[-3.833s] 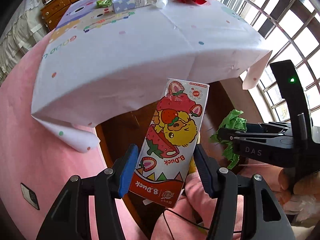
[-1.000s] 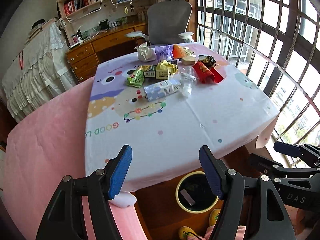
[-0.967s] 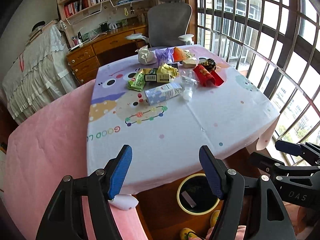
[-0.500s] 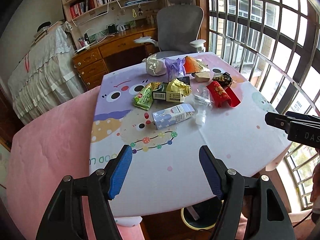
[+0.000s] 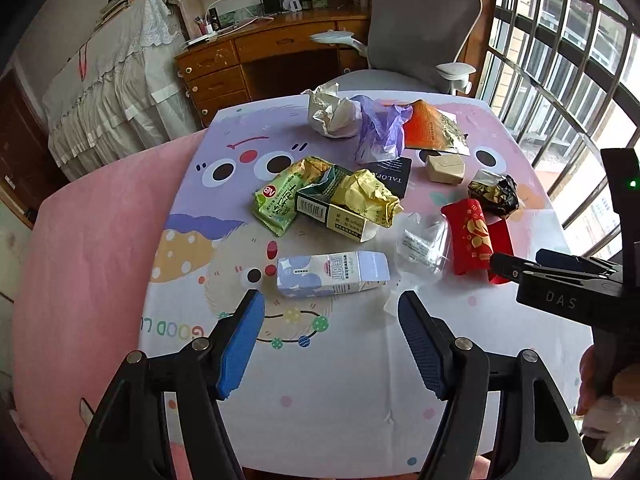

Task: Collect trash
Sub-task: 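Grasp the red envelope with the right tool while the left tool grasps the black-gold wrapper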

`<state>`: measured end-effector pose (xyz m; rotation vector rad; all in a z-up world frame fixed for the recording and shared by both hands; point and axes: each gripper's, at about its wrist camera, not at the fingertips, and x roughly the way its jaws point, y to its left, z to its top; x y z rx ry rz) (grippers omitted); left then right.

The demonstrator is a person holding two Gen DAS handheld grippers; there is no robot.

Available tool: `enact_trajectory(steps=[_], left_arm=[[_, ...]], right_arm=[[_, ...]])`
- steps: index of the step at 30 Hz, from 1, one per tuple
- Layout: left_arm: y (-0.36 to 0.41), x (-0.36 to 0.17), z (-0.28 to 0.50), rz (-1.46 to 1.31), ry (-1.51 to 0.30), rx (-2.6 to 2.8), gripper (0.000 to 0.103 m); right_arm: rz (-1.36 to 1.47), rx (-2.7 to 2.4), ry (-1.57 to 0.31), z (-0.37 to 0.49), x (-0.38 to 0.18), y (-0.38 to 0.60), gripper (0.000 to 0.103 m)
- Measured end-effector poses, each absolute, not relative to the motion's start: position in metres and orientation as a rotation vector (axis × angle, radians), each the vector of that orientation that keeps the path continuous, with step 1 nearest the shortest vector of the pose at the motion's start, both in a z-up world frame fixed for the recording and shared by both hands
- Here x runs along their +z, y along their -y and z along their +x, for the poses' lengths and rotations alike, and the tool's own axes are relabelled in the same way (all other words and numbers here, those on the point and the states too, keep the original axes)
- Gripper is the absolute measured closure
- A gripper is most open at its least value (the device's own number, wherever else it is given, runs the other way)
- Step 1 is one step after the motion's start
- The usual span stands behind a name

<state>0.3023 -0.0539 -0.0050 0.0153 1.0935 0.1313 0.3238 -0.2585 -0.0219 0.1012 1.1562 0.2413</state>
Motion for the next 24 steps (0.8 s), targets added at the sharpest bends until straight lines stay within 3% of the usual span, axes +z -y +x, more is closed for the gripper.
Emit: enact_trajectory(steps=[7, 8, 10, 11, 13, 18, 24], left_arm=[[0.061, -0.032, 0.319, 0.009, -1.155, 0.211, 0.032], [0.062, -0.035, 0.321, 0.012, -1.163, 0.217, 0.032], [0.064, -0.039, 0.325, 0.017, -1.174, 0.225, 0.032], [0.066, -0.041, 0.328, 0.02, -1.176, 0.226, 0.032], [0.072, -0.043, 0.334, 0.027, -1.176, 0.221, 0.032], [0.102, -0.043, 0.356, 0.075, -1.174, 0.151, 0.032], [0.147, -0.048, 0.39, 0.118, -1.173, 0.027, 0.032]], right_arm=[[0.113, 0.278, -1.226, 0.363, -0.062, 0.26, 0.032], [0.117, 0.286, -1.233, 0.366, -0.065, 0.26, 0.036], [0.132, 0.305, -1.257, 0.369, -0.073, 0.263, 0.056], [0.145, 0.315, -1.265, 0.369, -0.076, 0.265, 0.059], [0.157, 0.326, -1.268, 0.37, -0.078, 0.271, 0.076], [0.254, 0.384, -1.264, 0.363, -0.072, 0.297, 0.096], [0.294, 0.416, -1.221, 0.34, -0.046, 0.329, 0.1]])
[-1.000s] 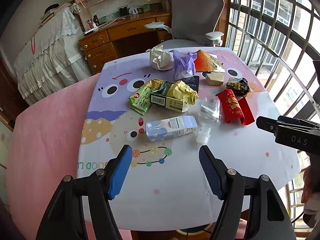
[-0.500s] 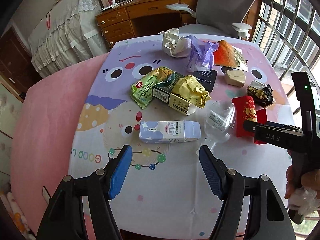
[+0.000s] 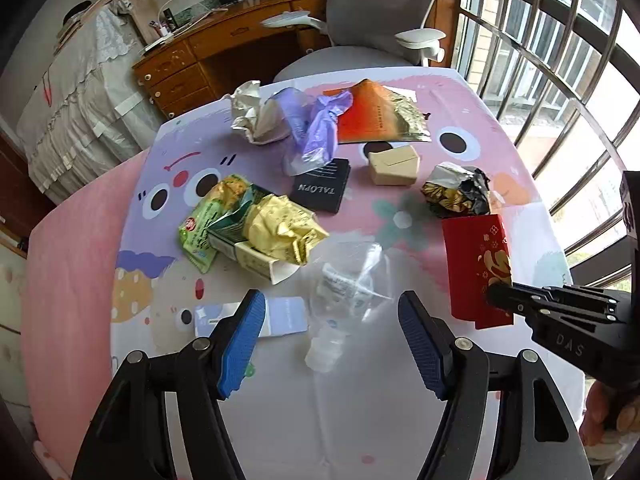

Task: Collect trash
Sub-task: 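Grasp the red envelope with the right tool while the left tool grasps the black-gold wrapper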

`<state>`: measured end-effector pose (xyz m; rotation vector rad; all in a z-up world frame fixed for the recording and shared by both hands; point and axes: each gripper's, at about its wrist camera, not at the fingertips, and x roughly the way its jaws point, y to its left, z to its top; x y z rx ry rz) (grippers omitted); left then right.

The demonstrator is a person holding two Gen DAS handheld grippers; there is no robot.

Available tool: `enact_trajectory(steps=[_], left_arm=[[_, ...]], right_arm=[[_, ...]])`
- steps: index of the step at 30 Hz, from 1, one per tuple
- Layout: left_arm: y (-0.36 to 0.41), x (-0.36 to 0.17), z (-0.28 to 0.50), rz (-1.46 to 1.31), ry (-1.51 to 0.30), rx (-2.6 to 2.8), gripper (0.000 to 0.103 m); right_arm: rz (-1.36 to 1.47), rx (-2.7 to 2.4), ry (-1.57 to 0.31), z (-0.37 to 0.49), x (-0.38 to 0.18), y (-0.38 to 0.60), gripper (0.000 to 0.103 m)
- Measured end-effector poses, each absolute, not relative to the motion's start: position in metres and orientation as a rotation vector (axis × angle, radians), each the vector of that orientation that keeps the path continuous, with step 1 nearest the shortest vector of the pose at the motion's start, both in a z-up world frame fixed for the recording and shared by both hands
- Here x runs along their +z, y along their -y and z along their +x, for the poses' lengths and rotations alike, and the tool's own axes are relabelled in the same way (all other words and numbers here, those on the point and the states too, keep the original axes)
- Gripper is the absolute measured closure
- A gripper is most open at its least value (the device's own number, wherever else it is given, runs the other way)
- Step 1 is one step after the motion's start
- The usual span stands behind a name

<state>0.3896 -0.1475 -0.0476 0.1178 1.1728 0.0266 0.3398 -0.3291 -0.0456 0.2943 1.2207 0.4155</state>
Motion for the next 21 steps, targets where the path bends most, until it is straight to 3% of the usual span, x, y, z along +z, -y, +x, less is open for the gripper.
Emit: enact_trajectory(steps=[21], left_arm=[[0.253, -0.138, 0.542, 0.047, -1.388, -0.18, 0.032]], right_arm=[[0.418, 0.162, -1.13, 0.359, -0.033, 0.448, 0.101]])
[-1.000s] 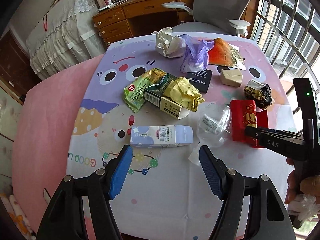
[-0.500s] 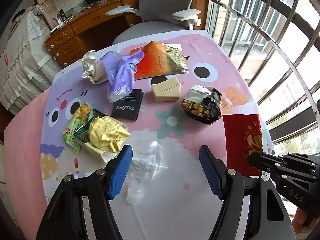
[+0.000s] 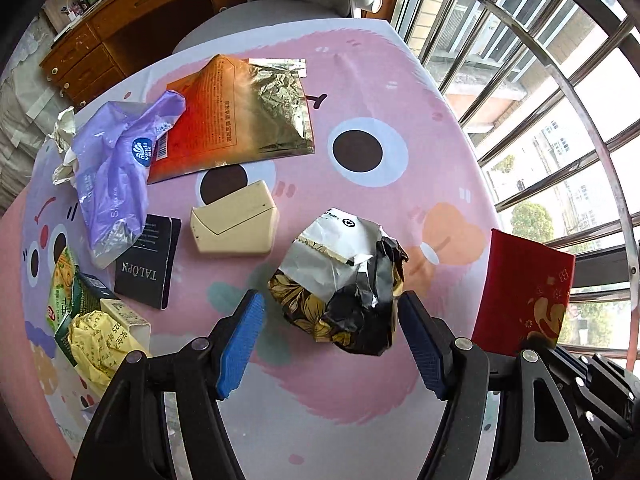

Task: Collect trash
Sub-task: 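Grasp the red envelope with the right tool while the left tool grasps the black-gold wrapper, then carry the red envelope and black-gold wrapper down over the trash bin with both tools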

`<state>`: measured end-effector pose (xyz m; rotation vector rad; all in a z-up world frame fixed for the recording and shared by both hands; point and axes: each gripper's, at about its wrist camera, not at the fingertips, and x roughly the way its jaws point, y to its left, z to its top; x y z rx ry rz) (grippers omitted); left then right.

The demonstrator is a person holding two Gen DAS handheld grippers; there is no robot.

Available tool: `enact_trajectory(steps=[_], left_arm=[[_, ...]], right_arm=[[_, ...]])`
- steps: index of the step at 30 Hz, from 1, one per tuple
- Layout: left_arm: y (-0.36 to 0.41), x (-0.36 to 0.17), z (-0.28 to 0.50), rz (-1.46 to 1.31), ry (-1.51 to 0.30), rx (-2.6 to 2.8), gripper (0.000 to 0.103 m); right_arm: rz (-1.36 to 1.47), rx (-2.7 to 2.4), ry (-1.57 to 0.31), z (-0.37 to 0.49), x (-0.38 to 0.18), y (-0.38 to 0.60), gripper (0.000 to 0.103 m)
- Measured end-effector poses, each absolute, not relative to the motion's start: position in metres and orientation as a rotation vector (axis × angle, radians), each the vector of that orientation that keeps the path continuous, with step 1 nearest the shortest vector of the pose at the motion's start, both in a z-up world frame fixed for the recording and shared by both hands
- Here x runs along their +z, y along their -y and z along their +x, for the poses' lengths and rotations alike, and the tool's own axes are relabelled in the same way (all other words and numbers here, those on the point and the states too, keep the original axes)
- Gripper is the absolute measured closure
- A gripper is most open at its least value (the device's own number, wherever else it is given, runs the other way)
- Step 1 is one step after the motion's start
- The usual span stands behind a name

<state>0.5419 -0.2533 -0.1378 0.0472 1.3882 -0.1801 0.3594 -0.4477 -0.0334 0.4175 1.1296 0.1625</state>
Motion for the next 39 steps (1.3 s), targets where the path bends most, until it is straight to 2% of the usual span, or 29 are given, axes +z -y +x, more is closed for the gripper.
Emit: enact_trajectory(steps=[7, 8, 9, 10, 15, 19, 27, 32, 39], left_arm=[[0.269, -0.154, 0.558, 0.06, -1.366, -0.181, 0.033], [0.269, -0.153, 0.558, 0.061, -1.362, -0.183, 0.035], [0.269, -0.152, 0.556, 0.046, -1.355, -0.208, 0.051], [0.27, -0.148, 0.552, 0.048, -1.348, -0.217, 0.055], [0.263, -0.137, 0.53, 0.076, -1.318, -0.233, 0.062], [0.244, -0.119, 0.5, 0.009, -1.312, -0.267, 0.064], [0.192, -0.052, 0.406, -0.004, -1.208, -0.318, 0.064], [0.148, -0.009, 0.311, 0.078, -1.104, -0.353, 0.063], [0.078, 0.018, 0.171, 0.142, -0.97, -0.41, 0.063]], right_arm=[[0.436, 0.145, -1.166, 0.357, -0.053, 0.442, 0.101], [0.436, 0.144, -1.171, 0.356, -0.055, 0.442, 0.101], [0.434, 0.143, -1.174, 0.354, -0.056, 0.442, 0.101], [0.433, 0.142, -1.175, 0.352, -0.057, 0.441, 0.101], [0.425, 0.152, -1.167, 0.343, -0.05, 0.431, 0.101], [0.417, 0.173, -1.153, 0.33, -0.039, 0.413, 0.101], [0.389, 0.219, -1.123, 0.276, -0.007, 0.361, 0.1], [0.35, 0.23, -1.083, 0.218, 0.022, 0.311, 0.1], [0.32, 0.208, -1.042, 0.11, 0.037, 0.24, 0.1]])
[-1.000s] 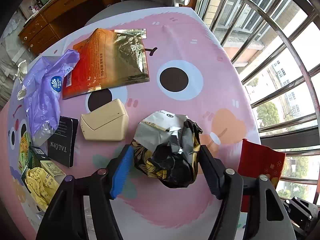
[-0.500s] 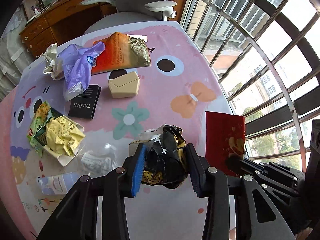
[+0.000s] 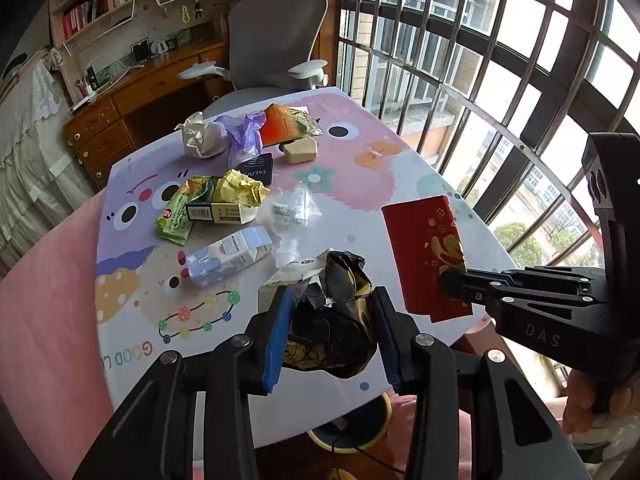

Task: Collect trash
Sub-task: 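Carry the red envelope and black-gold wrapper down over the trash bin with both tools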

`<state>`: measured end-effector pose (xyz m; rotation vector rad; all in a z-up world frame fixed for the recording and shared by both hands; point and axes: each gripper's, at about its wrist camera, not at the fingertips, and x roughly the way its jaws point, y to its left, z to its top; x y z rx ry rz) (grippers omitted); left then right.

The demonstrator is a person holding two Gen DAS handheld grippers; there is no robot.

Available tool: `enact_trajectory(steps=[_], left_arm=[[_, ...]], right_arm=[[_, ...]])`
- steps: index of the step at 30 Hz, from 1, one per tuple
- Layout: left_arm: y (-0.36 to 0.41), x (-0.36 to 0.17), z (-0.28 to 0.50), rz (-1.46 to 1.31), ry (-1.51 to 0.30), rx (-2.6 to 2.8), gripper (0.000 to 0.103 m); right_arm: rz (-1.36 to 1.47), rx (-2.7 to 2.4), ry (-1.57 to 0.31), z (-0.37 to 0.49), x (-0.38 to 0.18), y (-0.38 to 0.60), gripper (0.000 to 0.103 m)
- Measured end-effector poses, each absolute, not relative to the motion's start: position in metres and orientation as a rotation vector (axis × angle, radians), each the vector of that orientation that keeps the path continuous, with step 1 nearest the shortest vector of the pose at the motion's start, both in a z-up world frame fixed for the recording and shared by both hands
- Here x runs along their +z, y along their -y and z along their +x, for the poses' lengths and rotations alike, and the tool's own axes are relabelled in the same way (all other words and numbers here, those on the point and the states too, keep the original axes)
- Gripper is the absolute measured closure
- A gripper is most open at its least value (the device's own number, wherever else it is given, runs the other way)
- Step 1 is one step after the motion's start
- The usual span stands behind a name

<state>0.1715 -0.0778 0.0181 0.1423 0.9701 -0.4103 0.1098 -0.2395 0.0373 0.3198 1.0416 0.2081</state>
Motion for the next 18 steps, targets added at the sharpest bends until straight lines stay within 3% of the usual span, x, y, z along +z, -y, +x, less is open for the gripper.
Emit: enact_trajectory(steps=[9, 18], left_arm=[[-0.005, -0.007, 0.036, 0.097, -1.005, -0.454, 0.063], [-0.008, -0.085, -0.024, 0.037, -1.16, -0.448, 0.063]], right_arm=[[0.287, 0.16, -1.144, -0.027, 0.005, 0.174, 0.1], [0.278, 0.099, -1.299, -0.079, -0.063, 0.175, 0.1]])
